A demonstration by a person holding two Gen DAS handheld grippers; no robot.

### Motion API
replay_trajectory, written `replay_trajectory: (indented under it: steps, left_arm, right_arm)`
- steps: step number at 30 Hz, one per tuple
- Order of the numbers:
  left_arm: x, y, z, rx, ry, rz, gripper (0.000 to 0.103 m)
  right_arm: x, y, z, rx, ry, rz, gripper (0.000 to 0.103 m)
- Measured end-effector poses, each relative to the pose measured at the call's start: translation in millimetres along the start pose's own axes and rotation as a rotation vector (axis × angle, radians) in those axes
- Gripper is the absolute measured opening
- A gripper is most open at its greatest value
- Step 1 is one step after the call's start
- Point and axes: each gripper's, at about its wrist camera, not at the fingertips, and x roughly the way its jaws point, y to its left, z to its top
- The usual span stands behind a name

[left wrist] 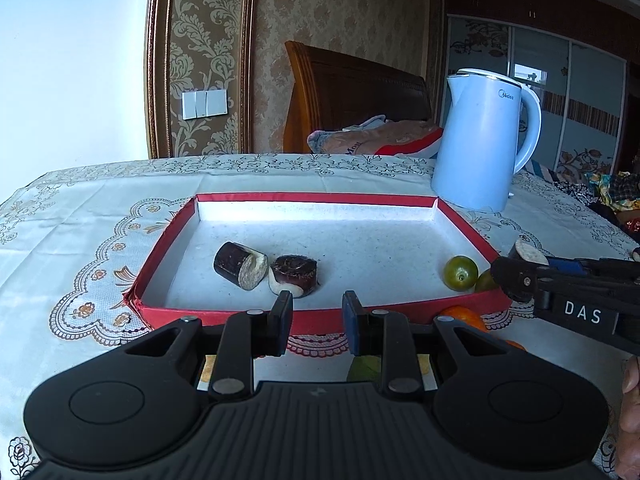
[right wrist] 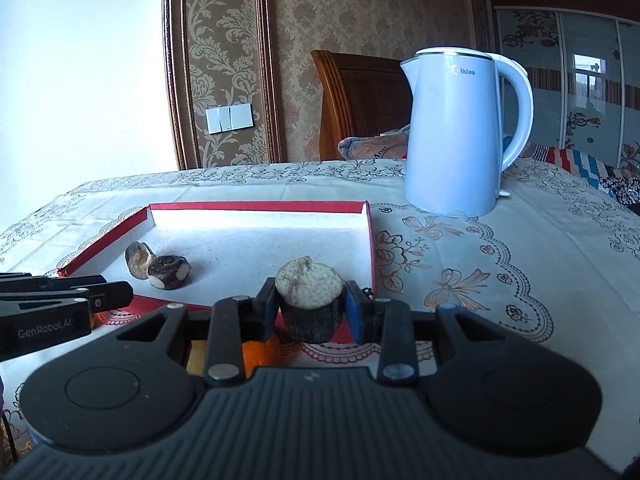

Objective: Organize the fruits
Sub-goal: 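Lift and carry the eggplant chunk over the red tray with the right tool, then lower the eggplant chunk into the tray and open the right tool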

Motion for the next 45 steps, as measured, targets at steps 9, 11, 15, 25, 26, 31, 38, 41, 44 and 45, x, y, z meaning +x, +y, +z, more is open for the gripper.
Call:
replay_trajectory:
  steps: [9,11,15,25,26,31,38,41,44,45]
  left_arm:
    - [5.9,3.4,5.6,-0.030,0.002,0.007,0.026]
    - [7.1,4.9,6.5,-0.038,0.003,0.010,0.026]
    - [9.9,6.1,8.3,-0.037,0.003,0.019,0.026]
    - [21.8,6.0,19.2,-0.036,0.008,0.031,0.026]
    - [23.5,5.8,20.5,-0.037,0.009,0.032,0.026]
    - [32.2,5.8,27.9,-0.042,0.009,0.032,0.027]
    - [51.7,5.3,38.9,-0.026,0.011,0.058,0.026]
    - [61.9,5.8,42.9,-0.022,0.021,0.067,0.026]
    - [70.7,8.6,47.9,-0.019,0.028,0.069,0.027]
    - [73.3,11.0,50.1,-0.020,0.030,0.058,0.027]
  right_arm:
    - [9.9,12.3,3.2,-0.023,0.007,0.016,0.032]
    - [11.2,12.4,3.8,-0.022,0.009,0.016,0.032]
    - [14.2,12.2,5.3,-0.021,0.013,0.018,0.032]
    - [27.6,11.7,13.9,-0.024,0.024,0.019,0.032]
    - [29.2,11.5,15.1,-0.024,0.025,0.018,0.032]
    - [42.8,10.0,24.2,-0.023,0.035,0.013,0.032]
    - [66.4,6.8,40.4,-0.024,0.040,-0.011,0.032]
    - [81.5,4.0,46.4,-0.018,0.056,-0.024,0.032]
    - [97.6,-0.3,50.4,-0.003,0.084,-0.032,0.032]
    - [103.4,-1.7,51.2,0.005,0.095,-0.034,0.032]
